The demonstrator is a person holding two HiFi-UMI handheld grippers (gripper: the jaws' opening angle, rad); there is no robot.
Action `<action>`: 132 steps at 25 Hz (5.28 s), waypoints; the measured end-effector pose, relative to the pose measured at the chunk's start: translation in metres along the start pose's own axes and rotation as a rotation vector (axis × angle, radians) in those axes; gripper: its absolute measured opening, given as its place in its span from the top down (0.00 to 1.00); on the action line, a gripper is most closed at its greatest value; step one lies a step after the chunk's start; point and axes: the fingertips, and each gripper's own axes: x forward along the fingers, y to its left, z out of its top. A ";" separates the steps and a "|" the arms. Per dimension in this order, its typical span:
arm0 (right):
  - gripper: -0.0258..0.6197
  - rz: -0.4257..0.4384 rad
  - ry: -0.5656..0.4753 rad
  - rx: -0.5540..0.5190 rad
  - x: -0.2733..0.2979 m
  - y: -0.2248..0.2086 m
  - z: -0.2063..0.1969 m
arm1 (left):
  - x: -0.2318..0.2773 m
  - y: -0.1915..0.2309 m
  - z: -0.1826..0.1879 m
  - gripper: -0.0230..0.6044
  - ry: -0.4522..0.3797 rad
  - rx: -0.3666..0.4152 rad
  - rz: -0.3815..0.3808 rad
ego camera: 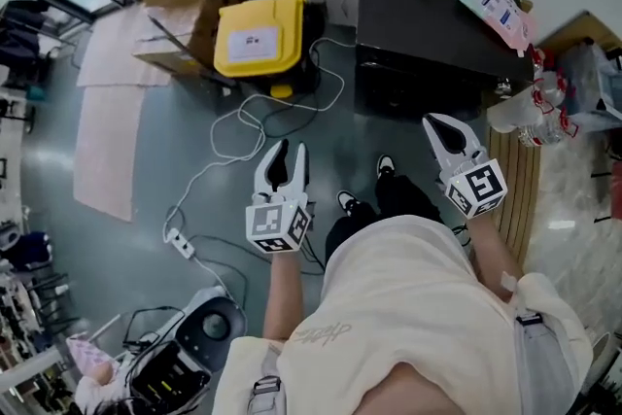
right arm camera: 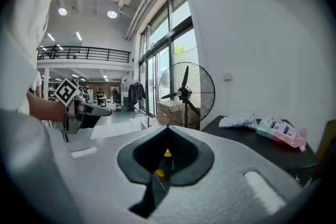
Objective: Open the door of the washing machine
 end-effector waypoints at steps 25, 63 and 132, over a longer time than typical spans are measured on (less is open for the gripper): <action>0.96 -0.188 -0.121 0.115 0.056 -0.141 -0.009 | 0.182 -0.043 0.055 0.74 0.094 0.184 -0.233; 0.96 -0.820 0.099 0.332 -0.011 -0.066 -0.068 | 0.303 -0.079 -0.229 0.72 0.694 0.506 -0.935; 0.96 -1.048 0.070 0.495 -0.076 -0.020 -0.118 | 0.262 -0.156 -0.361 0.94 1.033 0.752 -1.176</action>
